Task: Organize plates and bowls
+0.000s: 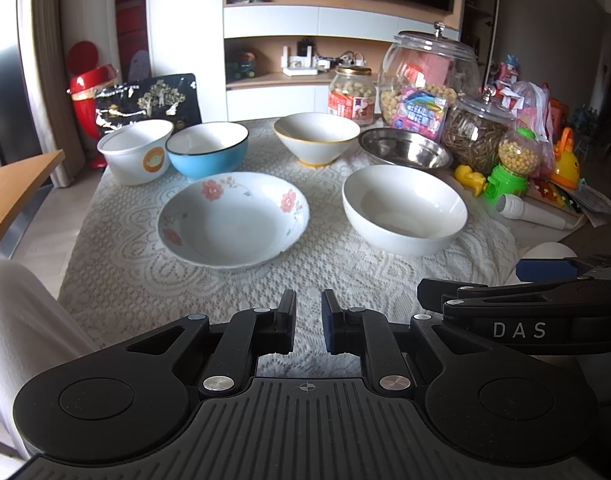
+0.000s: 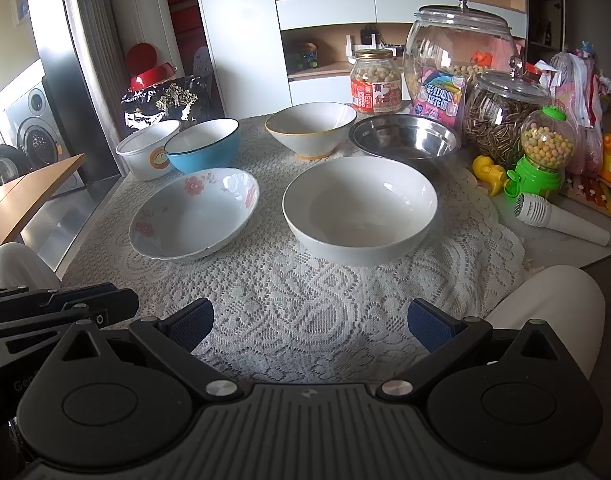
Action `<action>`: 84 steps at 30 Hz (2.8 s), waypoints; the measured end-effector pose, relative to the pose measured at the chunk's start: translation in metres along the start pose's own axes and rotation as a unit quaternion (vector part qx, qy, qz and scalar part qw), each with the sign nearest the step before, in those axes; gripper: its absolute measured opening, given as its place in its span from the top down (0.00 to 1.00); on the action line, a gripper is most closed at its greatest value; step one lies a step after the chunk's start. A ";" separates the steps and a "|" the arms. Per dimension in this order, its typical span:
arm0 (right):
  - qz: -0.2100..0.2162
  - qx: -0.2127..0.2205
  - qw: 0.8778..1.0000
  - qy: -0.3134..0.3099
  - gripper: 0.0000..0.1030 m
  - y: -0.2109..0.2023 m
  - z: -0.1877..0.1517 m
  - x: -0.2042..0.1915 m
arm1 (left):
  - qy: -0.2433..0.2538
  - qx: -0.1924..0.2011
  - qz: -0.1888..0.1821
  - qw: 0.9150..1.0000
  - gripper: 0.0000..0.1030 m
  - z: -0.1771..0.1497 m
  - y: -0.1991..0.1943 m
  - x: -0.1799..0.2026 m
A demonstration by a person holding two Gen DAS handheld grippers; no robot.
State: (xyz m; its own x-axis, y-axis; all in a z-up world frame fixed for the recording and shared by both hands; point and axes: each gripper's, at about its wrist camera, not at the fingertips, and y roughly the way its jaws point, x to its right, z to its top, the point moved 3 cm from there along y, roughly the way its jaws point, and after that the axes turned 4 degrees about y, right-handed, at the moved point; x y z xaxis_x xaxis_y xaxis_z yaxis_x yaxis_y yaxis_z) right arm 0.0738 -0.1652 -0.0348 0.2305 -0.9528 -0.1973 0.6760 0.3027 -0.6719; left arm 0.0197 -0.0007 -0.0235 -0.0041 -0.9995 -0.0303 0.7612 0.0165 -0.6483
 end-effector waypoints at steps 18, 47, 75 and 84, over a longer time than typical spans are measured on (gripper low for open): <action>0.027 0.008 0.993 0.116 0.00 0.049 0.075 0.083 | -0.043 -0.038 -0.164 0.985 0.84 0.104 0.088 -0.025; 0.036 -0.209 0.969 0.127 0.00 0.196 0.095 0.118 | -0.033 -0.166 -0.241 0.956 0.83 0.160 0.276 -0.044; -0.053 -0.050 0.997 0.013 0.09 0.158 0.098 0.100 | 0.086 -0.111 -0.310 0.940 0.84 0.150 0.238 -0.001; -0.065 -0.050 0.996 0.020 0.19 0.158 0.099 0.106 | 0.072 -0.089 -0.297 0.948 0.83 0.150 0.239 -0.007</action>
State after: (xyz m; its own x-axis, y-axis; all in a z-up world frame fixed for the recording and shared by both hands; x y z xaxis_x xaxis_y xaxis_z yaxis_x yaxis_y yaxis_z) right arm 0.2746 -0.2165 -0.0914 0.1170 -0.9844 -0.1314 0.6242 0.1758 -0.7612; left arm 0.2990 0.0069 -0.0647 -0.4958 -0.8204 0.2850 0.4750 -0.5308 -0.7018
